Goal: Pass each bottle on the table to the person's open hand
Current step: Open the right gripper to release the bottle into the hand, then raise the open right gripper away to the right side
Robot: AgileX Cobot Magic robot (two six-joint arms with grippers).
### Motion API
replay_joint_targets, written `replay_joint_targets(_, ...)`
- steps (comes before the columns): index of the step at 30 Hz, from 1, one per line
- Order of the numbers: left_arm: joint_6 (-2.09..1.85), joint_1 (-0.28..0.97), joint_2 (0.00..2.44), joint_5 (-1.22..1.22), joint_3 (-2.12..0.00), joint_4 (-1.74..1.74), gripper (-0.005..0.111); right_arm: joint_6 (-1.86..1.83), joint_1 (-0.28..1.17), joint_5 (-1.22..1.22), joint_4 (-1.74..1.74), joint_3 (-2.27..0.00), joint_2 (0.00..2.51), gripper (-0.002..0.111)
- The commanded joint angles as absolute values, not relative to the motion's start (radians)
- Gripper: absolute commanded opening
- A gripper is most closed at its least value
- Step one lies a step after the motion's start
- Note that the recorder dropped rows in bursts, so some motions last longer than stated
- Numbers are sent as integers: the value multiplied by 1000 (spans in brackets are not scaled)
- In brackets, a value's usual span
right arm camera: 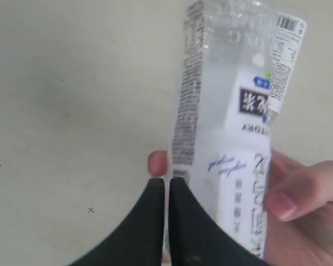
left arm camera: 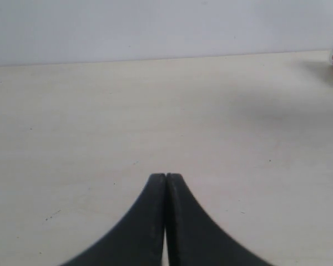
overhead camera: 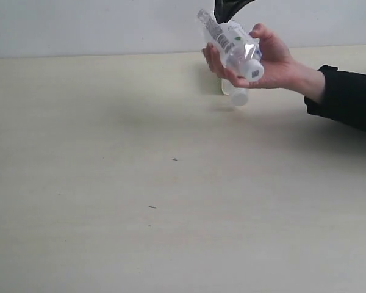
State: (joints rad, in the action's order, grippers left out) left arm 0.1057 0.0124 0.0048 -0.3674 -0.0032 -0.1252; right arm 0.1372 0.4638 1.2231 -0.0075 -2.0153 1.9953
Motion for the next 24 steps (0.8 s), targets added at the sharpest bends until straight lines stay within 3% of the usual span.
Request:
replay_joint_targets(1,108,10,0,-362,0,-126,3,60,466,1221,19,-1968,1925,2)
replay_joint_targets(8,108,10,0,-362,0,-126,3,0,466,1196,16,-1648,1731,2)
replay_joint_targets(24,108,10,0,-362,0,-126,3,-69,466,572,14,-666,1019,2)
